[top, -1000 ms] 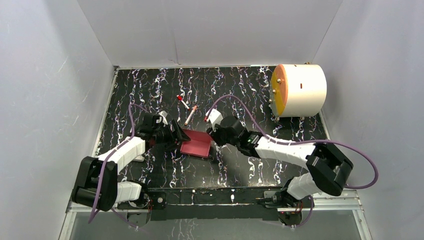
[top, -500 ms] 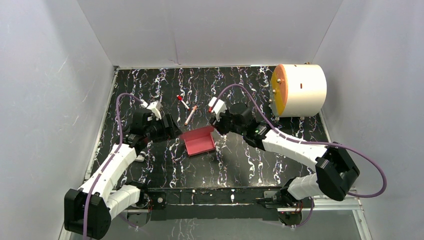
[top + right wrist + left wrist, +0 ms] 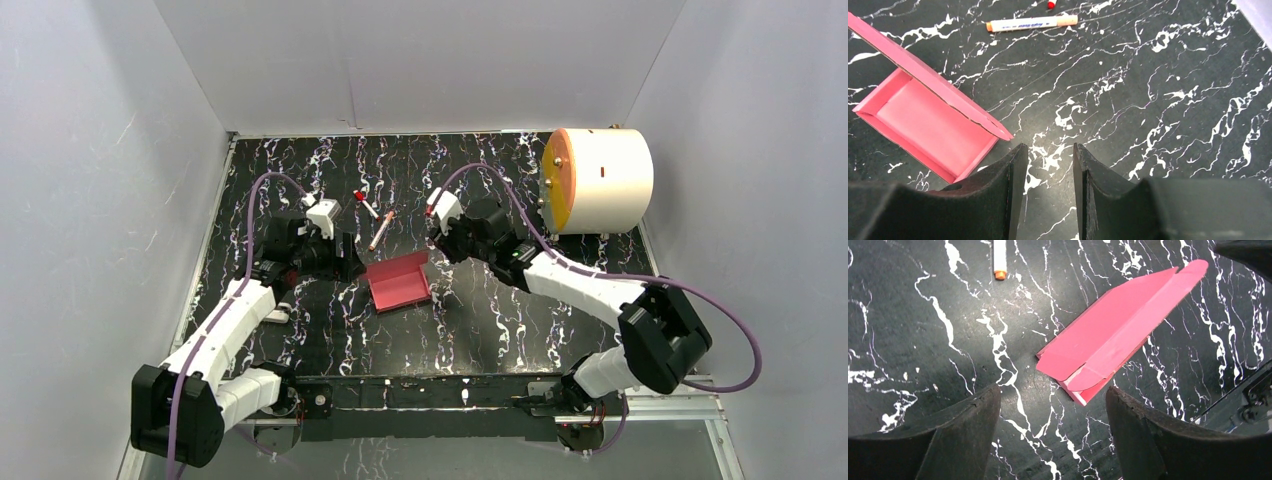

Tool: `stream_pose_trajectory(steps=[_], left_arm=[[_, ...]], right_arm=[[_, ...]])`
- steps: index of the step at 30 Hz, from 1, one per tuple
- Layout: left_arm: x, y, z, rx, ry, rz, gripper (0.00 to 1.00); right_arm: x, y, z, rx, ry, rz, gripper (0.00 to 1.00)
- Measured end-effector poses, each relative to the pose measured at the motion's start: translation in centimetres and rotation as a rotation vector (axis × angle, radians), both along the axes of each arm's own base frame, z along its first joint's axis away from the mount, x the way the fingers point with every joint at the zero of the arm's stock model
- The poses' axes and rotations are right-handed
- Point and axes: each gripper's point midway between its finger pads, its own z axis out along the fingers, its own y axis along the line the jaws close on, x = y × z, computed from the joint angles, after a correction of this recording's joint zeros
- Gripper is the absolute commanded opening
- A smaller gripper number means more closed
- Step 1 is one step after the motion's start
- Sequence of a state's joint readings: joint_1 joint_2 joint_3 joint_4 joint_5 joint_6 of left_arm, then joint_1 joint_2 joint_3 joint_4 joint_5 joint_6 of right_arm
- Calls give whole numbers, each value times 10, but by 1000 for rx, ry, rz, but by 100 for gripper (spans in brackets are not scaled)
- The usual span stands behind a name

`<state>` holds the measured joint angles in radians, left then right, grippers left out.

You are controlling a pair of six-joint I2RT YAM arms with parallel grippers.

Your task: Fold the paper box

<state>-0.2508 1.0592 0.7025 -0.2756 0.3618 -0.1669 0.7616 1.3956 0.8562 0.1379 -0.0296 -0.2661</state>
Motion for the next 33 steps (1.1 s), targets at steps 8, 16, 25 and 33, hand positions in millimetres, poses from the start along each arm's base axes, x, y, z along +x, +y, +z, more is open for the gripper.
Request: stream_pose_trajectory(steps=[8, 16, 25, 33], left_arm=[[7, -14, 5, 36, -78, -157, 72], [6, -22, -5, 82, -88, -250, 67], [5, -25, -9, 113, -95, -305, 63], [10, -31, -12, 130, -73, -335, 56]], right_arm=[[-29, 10, -30, -118, 10, 289, 66], [-52, 19, -34, -132, -21, 490, 67], [-56, 21, -33, -124, -23, 522, 67], [-54, 19, -32, -114, -27, 534, 65]])
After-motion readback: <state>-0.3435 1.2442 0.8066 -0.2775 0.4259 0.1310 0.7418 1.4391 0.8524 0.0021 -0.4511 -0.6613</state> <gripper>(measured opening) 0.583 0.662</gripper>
